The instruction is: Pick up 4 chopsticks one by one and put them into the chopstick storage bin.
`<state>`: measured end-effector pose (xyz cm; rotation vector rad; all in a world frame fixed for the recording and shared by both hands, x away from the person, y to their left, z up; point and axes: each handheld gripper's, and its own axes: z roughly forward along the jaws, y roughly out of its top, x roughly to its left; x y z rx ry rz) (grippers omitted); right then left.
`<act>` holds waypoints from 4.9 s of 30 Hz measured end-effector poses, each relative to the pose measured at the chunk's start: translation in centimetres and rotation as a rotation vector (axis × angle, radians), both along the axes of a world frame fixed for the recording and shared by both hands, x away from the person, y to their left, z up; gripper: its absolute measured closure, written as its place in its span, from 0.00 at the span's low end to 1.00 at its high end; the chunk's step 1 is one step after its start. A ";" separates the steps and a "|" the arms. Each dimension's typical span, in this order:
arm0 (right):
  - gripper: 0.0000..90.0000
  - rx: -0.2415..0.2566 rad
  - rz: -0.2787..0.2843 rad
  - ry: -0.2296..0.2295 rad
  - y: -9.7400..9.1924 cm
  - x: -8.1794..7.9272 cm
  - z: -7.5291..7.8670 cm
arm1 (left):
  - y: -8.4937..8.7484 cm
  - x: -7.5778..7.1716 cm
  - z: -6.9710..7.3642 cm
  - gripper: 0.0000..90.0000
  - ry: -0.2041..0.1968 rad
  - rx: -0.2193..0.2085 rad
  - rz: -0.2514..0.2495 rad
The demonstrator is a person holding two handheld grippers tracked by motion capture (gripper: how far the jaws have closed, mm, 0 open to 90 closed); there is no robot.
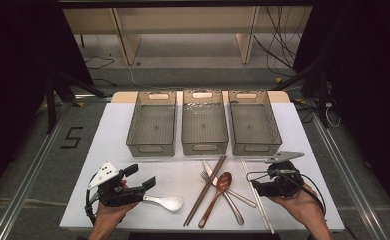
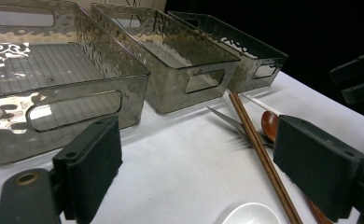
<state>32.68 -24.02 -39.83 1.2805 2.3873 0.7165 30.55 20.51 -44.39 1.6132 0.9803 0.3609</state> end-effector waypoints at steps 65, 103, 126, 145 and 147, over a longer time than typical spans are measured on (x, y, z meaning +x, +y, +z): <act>0.87 -0.209 -0.029 0.414 -0.8 2.4 -5.4 | -0.1 -0.1 0.1 0.16 -0.004 0.007 -0.016; 0.95 -0.146 0.027 0.368 -2.5 0.8 -1.9 | 0.1 0.0 0.1 0.16 0.000 -0.002 -0.011; 0.95 0.149 0.183 0.149 2.6 5.6 2.0 | 0.3 0.0 0.0 0.16 0.002 0.006 0.004; 0.95 0.325 0.231 0.061 11.6 11.9 4.2 | 0.3 0.1 0.0 0.16 0.005 0.009 0.001; 0.95 0.335 0.224 0.055 12.4 12.5 4.3 | 0.3 0.1 0.0 0.16 0.007 0.007 0.001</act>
